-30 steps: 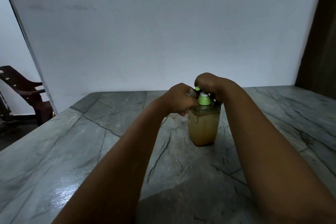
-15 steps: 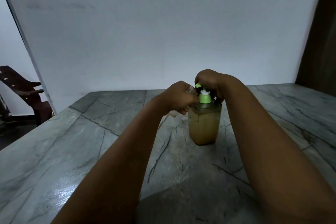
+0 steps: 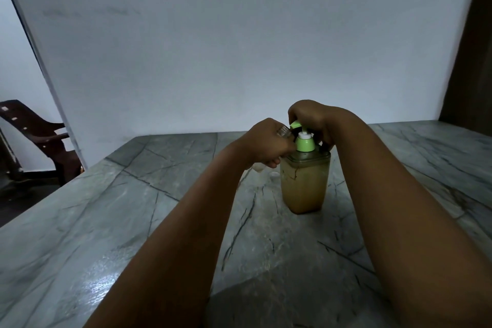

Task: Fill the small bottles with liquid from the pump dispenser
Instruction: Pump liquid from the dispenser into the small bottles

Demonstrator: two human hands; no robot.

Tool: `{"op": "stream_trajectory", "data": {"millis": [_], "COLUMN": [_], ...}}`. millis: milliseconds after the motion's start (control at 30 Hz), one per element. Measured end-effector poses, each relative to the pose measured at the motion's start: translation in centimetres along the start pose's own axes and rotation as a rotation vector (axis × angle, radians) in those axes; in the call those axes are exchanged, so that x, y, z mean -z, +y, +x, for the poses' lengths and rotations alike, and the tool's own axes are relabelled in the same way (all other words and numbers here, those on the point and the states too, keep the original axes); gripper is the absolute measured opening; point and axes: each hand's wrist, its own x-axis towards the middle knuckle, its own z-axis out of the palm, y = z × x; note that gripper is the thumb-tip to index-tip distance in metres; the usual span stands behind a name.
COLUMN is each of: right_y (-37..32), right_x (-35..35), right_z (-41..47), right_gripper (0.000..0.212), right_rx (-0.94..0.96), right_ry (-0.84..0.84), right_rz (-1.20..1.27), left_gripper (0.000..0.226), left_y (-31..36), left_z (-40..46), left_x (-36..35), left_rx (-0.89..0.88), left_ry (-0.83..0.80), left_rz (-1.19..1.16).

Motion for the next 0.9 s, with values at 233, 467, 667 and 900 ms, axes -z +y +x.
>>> {"op": "stream_trajectory", "data": {"millis": [233,467,667,900], "right_y": [0.1,0.0,-1.5,-1.7], "right_x": [-0.4,0.3,1.0,0.2], "right_z": [-0.1,-0.2,-1.0,-1.0], "right_gripper": [0.038,0.025,0.039,0.039], "right_rx": [-0.045,-0.074,-0.066,-0.064], "right_ry": [0.019,-0.076,-0.014,0.028], "right_rz": [0.141,0.062,0.121,0.051], "left_gripper": [0.016,0.021,0.009,0.047], "left_y": [0.1,0.0,0.3,-0.6], "left_z": [0.2,0.3,0.1,-0.1], "left_x": [-0.1,-0.2,0.2,1.0], "left_rx": [-0.005,-0.01,0.004,0.088], "left_ry": [-0.001,-0.011,-0.047,-0.099], "left_rz": [0.017,0.011,-0.008,-0.334]}}
